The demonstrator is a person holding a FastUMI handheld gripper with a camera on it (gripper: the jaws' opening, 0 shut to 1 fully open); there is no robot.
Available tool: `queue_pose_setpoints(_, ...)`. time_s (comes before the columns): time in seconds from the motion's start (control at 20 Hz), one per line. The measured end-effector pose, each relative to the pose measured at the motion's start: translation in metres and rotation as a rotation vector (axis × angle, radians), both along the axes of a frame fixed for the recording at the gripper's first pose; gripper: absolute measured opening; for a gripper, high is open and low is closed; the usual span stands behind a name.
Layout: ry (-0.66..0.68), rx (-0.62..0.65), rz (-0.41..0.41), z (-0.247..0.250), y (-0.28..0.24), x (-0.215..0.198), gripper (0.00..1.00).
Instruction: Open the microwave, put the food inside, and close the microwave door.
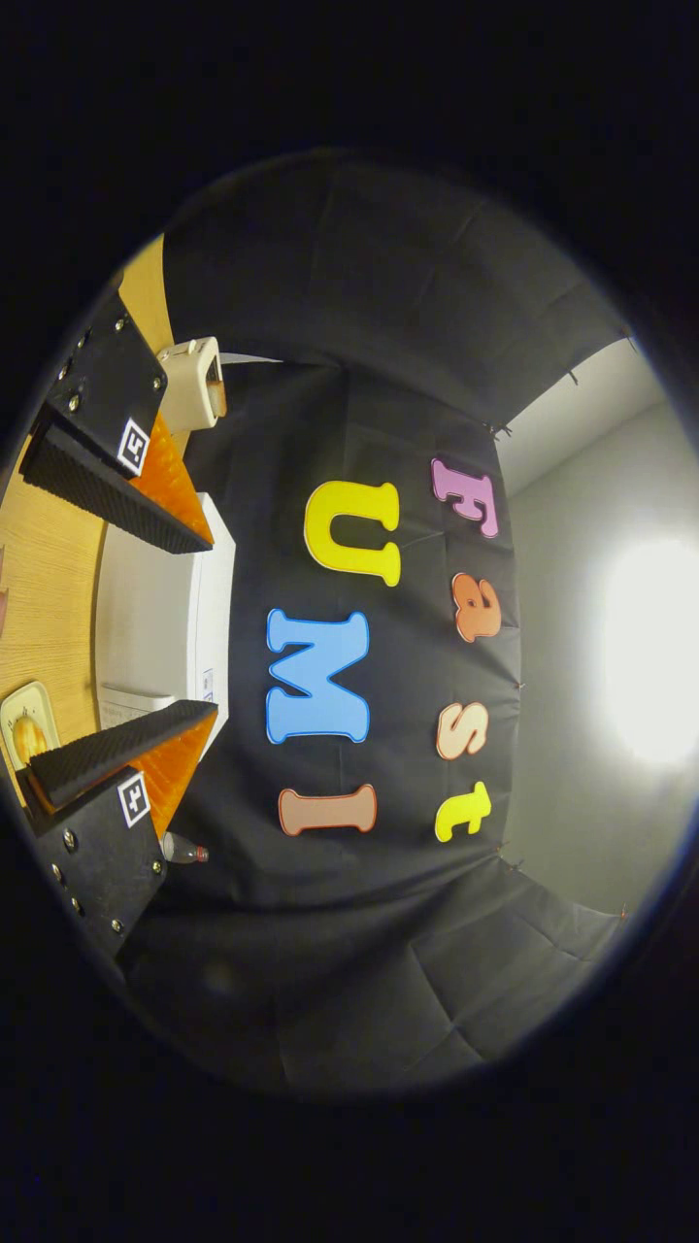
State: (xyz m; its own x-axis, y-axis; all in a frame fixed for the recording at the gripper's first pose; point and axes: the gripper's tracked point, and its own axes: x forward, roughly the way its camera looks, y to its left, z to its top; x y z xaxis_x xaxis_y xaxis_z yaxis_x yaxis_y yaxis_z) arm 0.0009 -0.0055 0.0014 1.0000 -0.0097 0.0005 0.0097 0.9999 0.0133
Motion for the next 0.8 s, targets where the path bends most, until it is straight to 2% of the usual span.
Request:
queue_pose_setpoints(0.35, 0.007, 0.006, -0.021, -0.006, -0.019, 0.006, 0.95)
queue_pose_setpoints(0.8, 0.017, 0.033, -0.019, -0.025, -0.036, 0.038, 0.95)
